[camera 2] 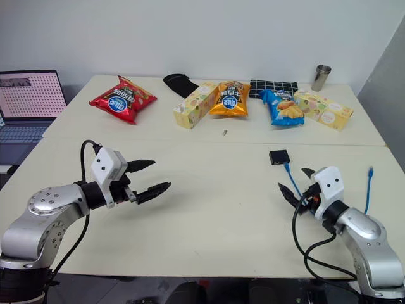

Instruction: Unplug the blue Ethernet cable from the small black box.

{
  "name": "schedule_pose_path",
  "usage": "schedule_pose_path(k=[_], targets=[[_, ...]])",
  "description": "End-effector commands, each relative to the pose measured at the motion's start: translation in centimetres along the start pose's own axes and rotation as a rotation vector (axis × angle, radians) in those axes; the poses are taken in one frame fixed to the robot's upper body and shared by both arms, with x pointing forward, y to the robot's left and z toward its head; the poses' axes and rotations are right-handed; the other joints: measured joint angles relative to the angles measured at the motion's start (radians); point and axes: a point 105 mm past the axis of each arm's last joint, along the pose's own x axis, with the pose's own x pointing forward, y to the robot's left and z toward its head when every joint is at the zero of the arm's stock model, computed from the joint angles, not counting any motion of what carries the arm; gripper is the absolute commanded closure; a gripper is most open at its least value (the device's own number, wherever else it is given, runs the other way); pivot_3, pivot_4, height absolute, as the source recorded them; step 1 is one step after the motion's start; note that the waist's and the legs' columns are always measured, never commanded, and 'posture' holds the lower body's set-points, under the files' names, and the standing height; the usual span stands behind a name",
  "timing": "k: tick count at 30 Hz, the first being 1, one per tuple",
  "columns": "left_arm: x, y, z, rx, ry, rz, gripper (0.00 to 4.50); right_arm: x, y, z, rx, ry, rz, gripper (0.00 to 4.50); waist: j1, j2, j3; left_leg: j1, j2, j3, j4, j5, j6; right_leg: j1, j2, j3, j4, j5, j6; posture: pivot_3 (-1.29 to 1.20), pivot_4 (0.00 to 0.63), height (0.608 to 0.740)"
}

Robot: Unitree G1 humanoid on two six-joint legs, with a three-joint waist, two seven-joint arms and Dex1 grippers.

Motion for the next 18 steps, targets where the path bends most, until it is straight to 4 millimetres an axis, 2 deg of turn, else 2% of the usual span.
schedule_pose_path(k=[1,11,18], targets=[[-0.5,-0.1,1.4,0.058,-0.040,0.006,0.00,-0.2,-0.5,1.1,-0.026,-0.040,-0.016,0.05,0.000,0.000,0.000,0.000,0.000,0.000,0.000,0.000,0.000,0.000,0.000,0.000,0.000,0.000,0.000,0.00,0.150,0.740],[-0.6,-0.6,0.8,0.067,-0.021,0.005,0.00,-0.1,-0.7,0.9,-0.019,-0.022,-0.030,0.05,0.000,0.000,0.000,0.000,0.000,0.000,0.000,0.000,0.000,0.000,0.000,0.000,0.000,0.000,0.000,0.00,0.150,0.740],[-0.2,-1.8,0.8,0.026,-0.028,-0.044,0.00,-0.1,-1.1,0.7,-0.001,-0.010,-0.053,0.05,0.001,0.000,0.000,0.000,0.000,0.000,0.000,0.000,0.000,0.000,0.000,0.000,0.000,0.000,0.000,0.00,0.150,0.740]])
